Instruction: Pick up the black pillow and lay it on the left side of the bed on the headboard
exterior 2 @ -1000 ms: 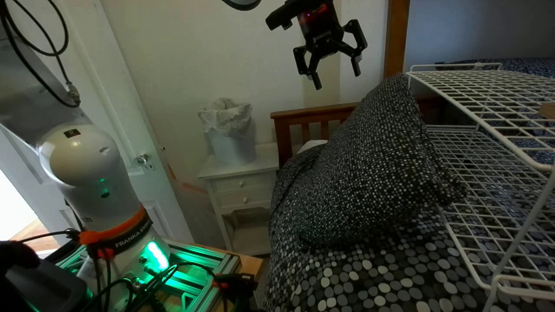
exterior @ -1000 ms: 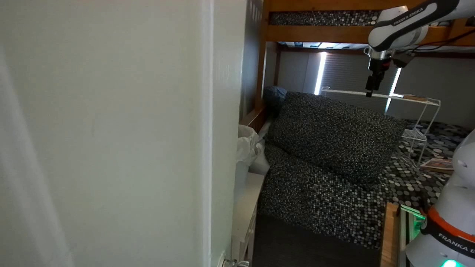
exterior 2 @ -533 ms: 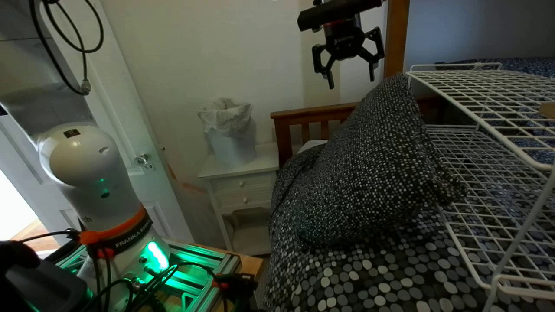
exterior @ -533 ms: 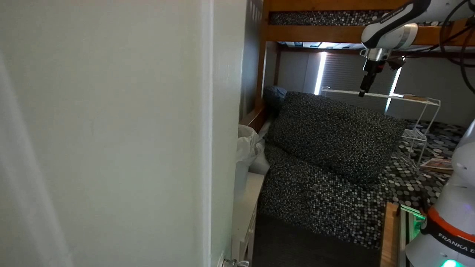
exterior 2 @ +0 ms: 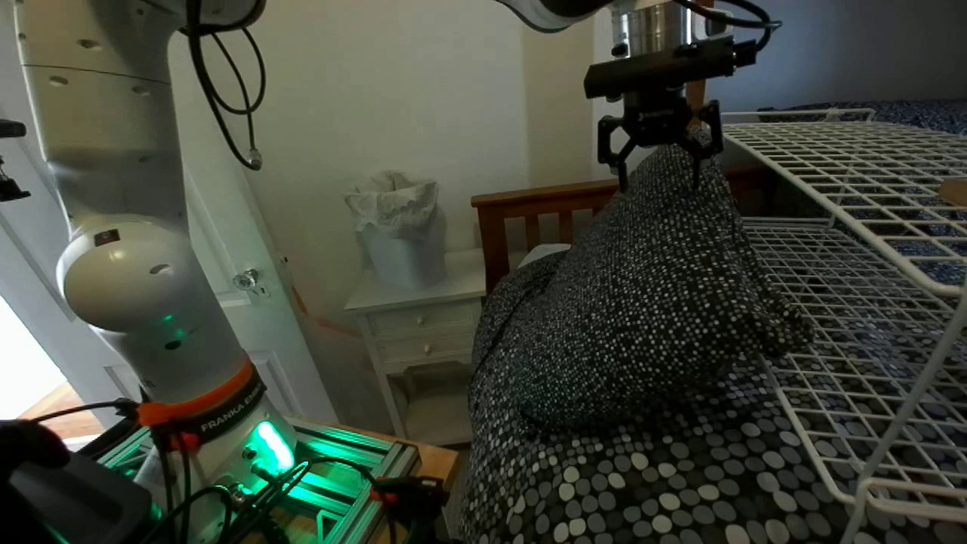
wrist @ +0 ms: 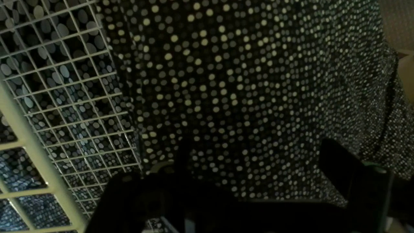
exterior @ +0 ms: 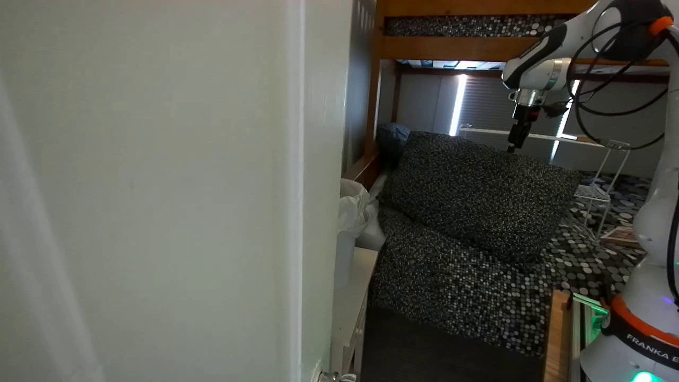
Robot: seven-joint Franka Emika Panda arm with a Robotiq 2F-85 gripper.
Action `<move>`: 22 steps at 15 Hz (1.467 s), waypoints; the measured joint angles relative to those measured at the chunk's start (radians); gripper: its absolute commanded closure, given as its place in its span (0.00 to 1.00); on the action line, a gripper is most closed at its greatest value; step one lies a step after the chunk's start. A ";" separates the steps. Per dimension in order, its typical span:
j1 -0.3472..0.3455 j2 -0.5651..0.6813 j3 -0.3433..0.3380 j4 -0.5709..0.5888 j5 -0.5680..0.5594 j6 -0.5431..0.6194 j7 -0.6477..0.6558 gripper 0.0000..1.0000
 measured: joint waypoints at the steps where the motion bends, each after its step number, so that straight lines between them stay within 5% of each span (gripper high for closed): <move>1: -0.022 0.028 0.015 0.025 0.002 0.001 0.004 0.00; 11: -0.161 0.169 0.172 0.151 -0.003 0.047 0.116 0.01; 12: -0.164 0.176 0.181 0.152 -0.005 0.061 0.133 0.26; 14: -0.166 0.188 0.196 0.152 -0.013 0.080 0.159 0.30; 22: -0.159 0.158 0.232 0.152 -0.121 -0.018 0.234 0.92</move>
